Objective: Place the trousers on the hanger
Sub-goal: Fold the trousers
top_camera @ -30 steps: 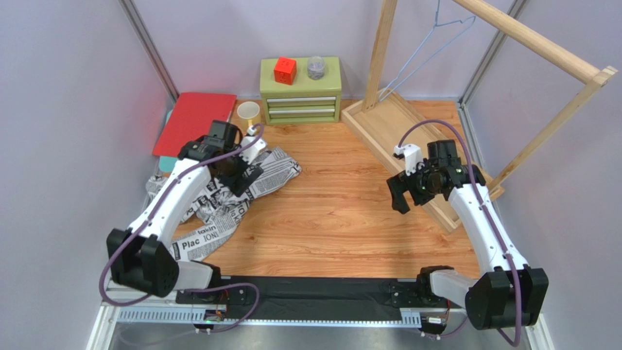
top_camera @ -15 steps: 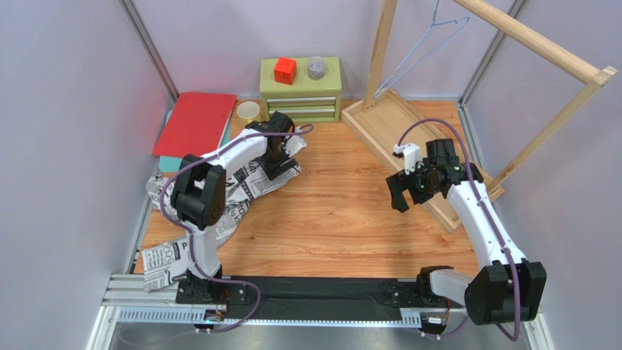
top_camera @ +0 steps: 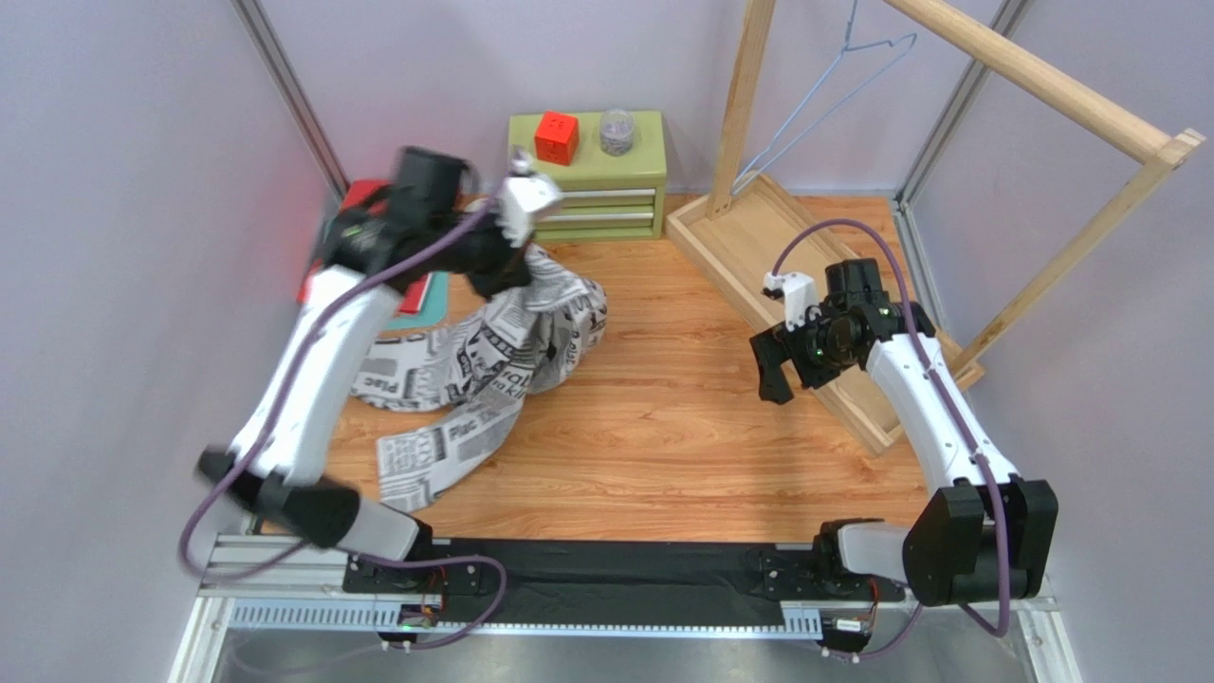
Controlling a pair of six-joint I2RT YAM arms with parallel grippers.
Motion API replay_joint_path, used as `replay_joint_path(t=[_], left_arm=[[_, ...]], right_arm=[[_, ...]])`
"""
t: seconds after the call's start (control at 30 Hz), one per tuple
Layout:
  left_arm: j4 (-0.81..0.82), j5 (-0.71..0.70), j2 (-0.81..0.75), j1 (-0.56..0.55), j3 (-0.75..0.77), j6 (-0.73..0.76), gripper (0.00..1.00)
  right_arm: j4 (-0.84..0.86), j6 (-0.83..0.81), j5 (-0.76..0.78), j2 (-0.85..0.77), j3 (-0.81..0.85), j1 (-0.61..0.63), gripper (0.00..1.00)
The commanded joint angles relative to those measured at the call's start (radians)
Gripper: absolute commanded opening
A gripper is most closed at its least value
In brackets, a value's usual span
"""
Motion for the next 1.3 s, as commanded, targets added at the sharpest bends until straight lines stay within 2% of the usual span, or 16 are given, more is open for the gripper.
replay_joint_path(t=[0.0,0.1,0.2,0.3,0.33,0.4,0.43,0.5,0.57,0.77,0.9,0.93,1.03,1.07,1.1,1.27], left_arm=[[-0.197,0.199,-0.232,0.273,-0.174,0.125,0.00],[-0.165,0.216,-0.264,0.570,-0.378,0.139,0.00],[-0.156,0.090,-0.189,0.645,-0.504,0.167,0.00],[-0.081,0.000,-0.148,0.645,-0.591,0.120,0.02],[-0.064,-0.034,-0.134,0.645,-0.598,0.110,0.12],[-0.097,-0.037,-0.078,0.644,-0.588,0.144,0.18],[-0.117,-0.028,-0.067,0.642,-0.592,0.159,0.29],[-0.121,-0.033,-0.072,0.642,-0.606,0.193,0.37],[-0.090,-0.059,-0.089,0.642,-0.621,0.184,0.52],[-0.079,-0.079,-0.051,0.644,-0.617,0.123,0.54],[-0.079,-0.090,-0.011,0.655,-0.591,0.075,0.55],[-0.085,-0.085,-0.005,0.658,-0.585,0.067,0.66],[-0.100,-0.079,0.009,0.668,-0.556,0.035,0.68],[-0.105,-0.080,0.015,0.673,-0.540,0.023,0.76],[-0.117,-0.071,0.016,0.678,-0.531,0.018,0.99],[-0.137,-0.041,0.027,0.716,-0.497,-0.023,1.00]], right_arm=[[0.025,0.042,-0.089,0.022,0.088,0.002,0.95],[0.044,0.052,-0.115,0.047,0.097,0.009,0.95],[0.077,0.070,-0.136,0.057,0.087,0.045,0.96],[0.113,0.076,-0.133,0.077,0.079,0.129,0.97],[0.111,0.072,-0.123,0.091,0.081,0.152,0.97],[0.085,0.044,-0.111,0.105,0.082,0.212,0.95],[0.070,0.027,-0.117,0.119,0.084,0.226,0.95],[0.022,-0.003,-0.130,0.125,0.085,0.267,0.92],[0.007,-0.008,-0.133,0.124,0.067,0.339,0.90],[0.132,0.041,-0.003,0.122,-0.018,0.682,0.86],[0.189,0.070,0.081,0.237,0.021,0.880,0.81],[0.191,0.078,0.084,0.260,0.037,0.917,0.81],[0.188,0.119,0.118,0.356,0.117,1.046,0.80],[0.186,0.130,0.126,0.381,0.134,1.093,0.79],[0.194,0.133,0.133,0.401,0.162,1.112,0.77],[0.232,0.174,0.129,0.545,0.228,1.186,0.72]])
